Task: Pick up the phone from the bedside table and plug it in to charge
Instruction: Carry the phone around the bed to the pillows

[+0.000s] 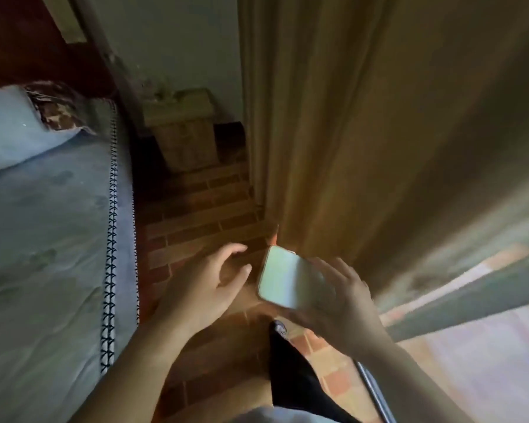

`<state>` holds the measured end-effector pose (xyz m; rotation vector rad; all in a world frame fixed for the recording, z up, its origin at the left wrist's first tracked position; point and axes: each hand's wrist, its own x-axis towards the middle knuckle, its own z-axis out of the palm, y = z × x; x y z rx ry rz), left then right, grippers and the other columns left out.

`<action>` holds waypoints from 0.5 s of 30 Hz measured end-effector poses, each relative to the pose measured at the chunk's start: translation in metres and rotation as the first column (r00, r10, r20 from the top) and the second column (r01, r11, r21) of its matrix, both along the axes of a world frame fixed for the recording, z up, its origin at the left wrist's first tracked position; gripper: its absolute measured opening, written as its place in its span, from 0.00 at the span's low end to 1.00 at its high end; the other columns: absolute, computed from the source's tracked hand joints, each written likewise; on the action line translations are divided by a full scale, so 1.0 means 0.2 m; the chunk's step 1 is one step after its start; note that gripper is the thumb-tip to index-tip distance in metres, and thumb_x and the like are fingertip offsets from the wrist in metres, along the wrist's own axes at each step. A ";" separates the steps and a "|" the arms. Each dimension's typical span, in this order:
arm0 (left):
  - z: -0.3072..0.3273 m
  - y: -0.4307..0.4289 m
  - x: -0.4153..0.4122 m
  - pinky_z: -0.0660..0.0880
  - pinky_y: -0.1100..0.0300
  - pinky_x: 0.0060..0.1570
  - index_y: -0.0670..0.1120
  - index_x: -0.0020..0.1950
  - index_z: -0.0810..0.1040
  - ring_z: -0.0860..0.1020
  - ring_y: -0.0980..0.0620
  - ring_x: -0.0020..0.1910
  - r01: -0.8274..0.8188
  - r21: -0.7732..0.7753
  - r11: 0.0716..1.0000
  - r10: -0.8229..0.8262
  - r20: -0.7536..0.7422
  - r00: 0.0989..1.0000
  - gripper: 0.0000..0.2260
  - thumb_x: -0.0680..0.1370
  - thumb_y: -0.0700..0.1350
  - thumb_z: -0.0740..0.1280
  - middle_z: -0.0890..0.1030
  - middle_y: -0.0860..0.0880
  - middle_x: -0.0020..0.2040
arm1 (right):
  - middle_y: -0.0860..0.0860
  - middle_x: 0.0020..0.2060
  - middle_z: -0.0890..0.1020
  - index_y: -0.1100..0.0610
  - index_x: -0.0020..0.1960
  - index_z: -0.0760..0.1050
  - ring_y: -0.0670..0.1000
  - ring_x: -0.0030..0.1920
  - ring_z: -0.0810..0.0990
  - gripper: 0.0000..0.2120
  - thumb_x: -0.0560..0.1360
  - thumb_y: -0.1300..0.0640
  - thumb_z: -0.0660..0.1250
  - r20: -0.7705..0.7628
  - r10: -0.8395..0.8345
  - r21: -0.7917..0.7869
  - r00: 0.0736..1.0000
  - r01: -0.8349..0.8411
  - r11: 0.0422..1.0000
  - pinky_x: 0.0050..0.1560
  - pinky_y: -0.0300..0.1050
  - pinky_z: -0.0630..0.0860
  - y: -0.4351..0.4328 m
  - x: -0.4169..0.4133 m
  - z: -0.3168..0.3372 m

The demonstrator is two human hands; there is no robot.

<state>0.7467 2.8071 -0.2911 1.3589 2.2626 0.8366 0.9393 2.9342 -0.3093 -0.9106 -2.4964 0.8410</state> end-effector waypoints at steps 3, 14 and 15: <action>0.03 0.27 -0.20 0.65 0.74 0.28 0.61 0.64 0.68 0.74 0.69 0.36 -0.062 -0.036 0.997 0.061 -0.033 0.998 0.18 0.74 0.60 0.59 0.78 0.54 0.48 | 0.37 0.53 0.71 0.43 0.65 0.68 0.51 0.55 0.74 0.40 0.55 0.34 0.72 -0.055 0.044 -0.016 0.998 -0.045 0.999 0.55 0.60 0.72 0.31 -0.26 0.00; 0.11 0.73 -0.93 0.72 0.56 0.47 0.56 0.60 0.73 0.76 0.52 0.51 -0.298 -0.011 0.954 0.296 -0.080 0.952 0.15 0.74 0.53 0.62 0.76 0.54 0.53 | 0.31 0.58 0.69 0.41 0.64 0.66 0.39 0.58 0.70 0.45 0.51 0.29 0.73 -0.120 0.251 -0.150 0.960 -0.268 0.952 0.57 0.49 0.74 1.01 -1.27 -0.02; 0.10 0.73 -1.00 0.72 0.56 0.47 0.55 0.60 0.73 0.76 0.52 0.51 -0.319 -0.016 0.948 0.316 -0.087 0.945 0.15 0.74 0.53 0.62 0.75 0.54 0.53 | 0.30 0.57 0.69 0.41 0.64 0.66 0.39 0.57 0.71 0.45 0.50 0.29 0.73 -0.120 0.273 -0.158 0.955 -0.289 0.944 0.56 0.50 0.74 1.03 -1.37 -0.02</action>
